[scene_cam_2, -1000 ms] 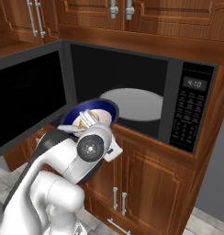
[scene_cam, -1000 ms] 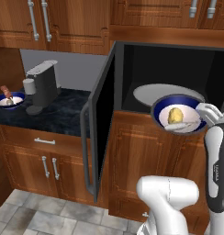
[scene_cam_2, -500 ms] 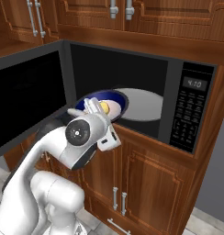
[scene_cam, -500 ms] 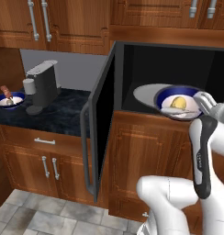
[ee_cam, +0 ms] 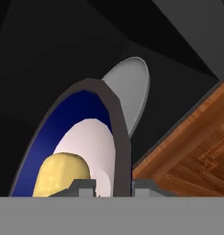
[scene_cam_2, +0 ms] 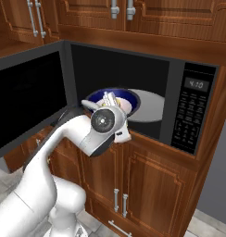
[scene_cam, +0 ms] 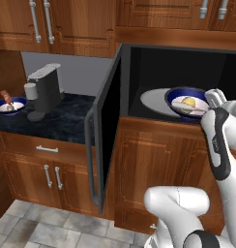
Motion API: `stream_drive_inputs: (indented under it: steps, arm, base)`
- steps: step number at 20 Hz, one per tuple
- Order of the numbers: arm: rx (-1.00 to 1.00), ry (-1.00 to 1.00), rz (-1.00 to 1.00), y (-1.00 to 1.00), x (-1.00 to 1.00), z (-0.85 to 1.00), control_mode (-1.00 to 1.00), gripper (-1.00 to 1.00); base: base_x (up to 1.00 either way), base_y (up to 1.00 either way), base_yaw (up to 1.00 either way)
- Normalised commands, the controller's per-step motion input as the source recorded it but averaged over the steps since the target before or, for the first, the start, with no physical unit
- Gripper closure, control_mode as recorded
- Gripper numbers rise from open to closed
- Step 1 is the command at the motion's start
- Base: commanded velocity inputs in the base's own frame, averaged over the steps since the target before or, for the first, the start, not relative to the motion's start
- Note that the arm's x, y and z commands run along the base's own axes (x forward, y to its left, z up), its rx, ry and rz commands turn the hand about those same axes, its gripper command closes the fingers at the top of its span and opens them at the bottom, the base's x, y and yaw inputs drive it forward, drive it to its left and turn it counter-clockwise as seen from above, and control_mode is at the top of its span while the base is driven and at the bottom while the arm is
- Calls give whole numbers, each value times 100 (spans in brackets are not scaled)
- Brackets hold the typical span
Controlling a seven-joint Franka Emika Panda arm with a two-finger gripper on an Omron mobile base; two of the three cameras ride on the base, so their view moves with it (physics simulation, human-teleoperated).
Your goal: Place the bowl containing the potato and fish in the microwave. Close the microwave door and press the start button to microwave the meal.
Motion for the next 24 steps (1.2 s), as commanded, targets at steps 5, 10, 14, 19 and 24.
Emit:
stream_drive_inputs:
  steps: [5,10,14,19,24]
  arm:
    - [0,16,0,-26,54,0,-100,100]
    - [0,14,-2,-10,58,-4,-100,100]
    - [0,5,-6,-11,70,-11,-100,100]
    - [0,0,-5,-24,71,-14,-100,100]
    - [0,0,-2,-20,64,-36,-100,100]
  base:
    - [0,0,0]
    - [0,0,0]
    - [0,0,0]
    - [0,0,0]
    - [0,0,0]
